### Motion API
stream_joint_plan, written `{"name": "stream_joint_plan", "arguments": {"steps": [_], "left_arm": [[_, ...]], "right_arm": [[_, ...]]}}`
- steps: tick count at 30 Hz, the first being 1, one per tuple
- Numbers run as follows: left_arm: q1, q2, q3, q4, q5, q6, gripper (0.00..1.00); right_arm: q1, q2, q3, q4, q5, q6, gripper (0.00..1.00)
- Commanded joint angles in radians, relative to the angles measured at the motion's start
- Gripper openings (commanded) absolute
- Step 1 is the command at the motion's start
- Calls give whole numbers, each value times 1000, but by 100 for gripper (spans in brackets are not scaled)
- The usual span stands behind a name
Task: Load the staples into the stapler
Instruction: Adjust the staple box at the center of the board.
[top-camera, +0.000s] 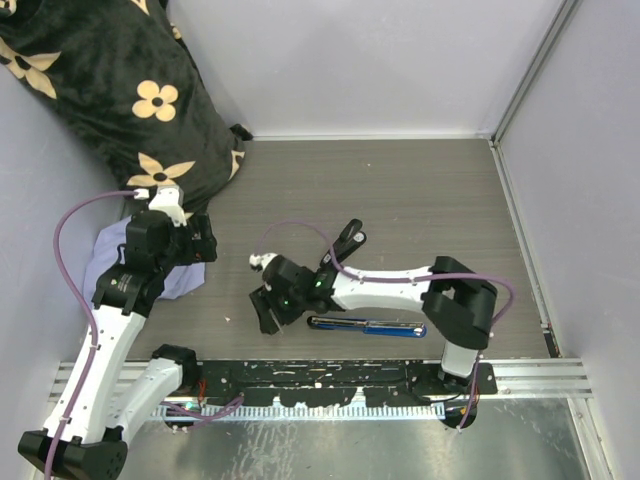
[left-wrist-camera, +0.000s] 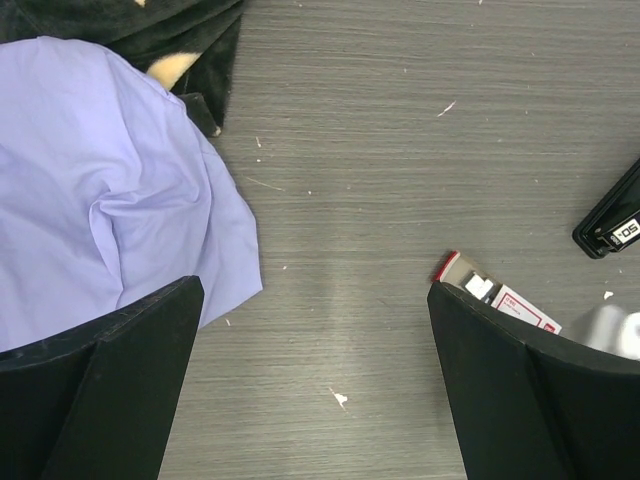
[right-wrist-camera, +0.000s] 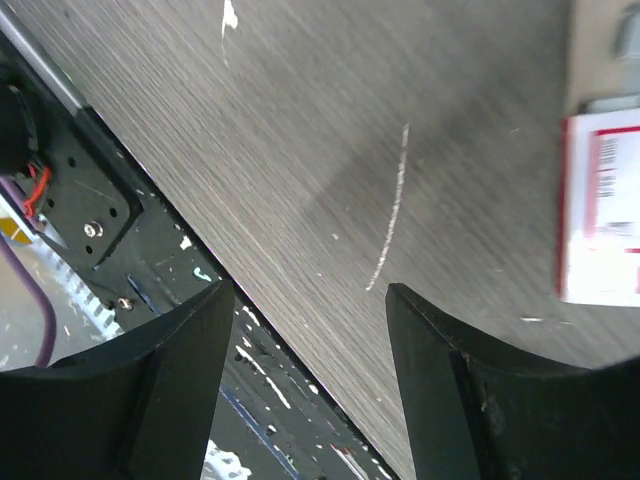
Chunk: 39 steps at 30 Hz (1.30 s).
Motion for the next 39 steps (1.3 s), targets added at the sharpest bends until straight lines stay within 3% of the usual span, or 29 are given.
{"name": "stream_joint_plan", "arguments": {"steps": [1,19,30,39], "left_arm": [[-5,-12,-2,40,-5,11,98],[-5,3,0,40,3,14,98],[-5,14,-1,43,13,13,98],[-18,24,-8,56,76,6,98]], "right_arm": [[24,59,23,54,-3,88,68],[-42,98,-7,-52,249,36,70],[-174,161,17,25,251,-50,69],[-236,234,134,40,189,-138,72]]}}
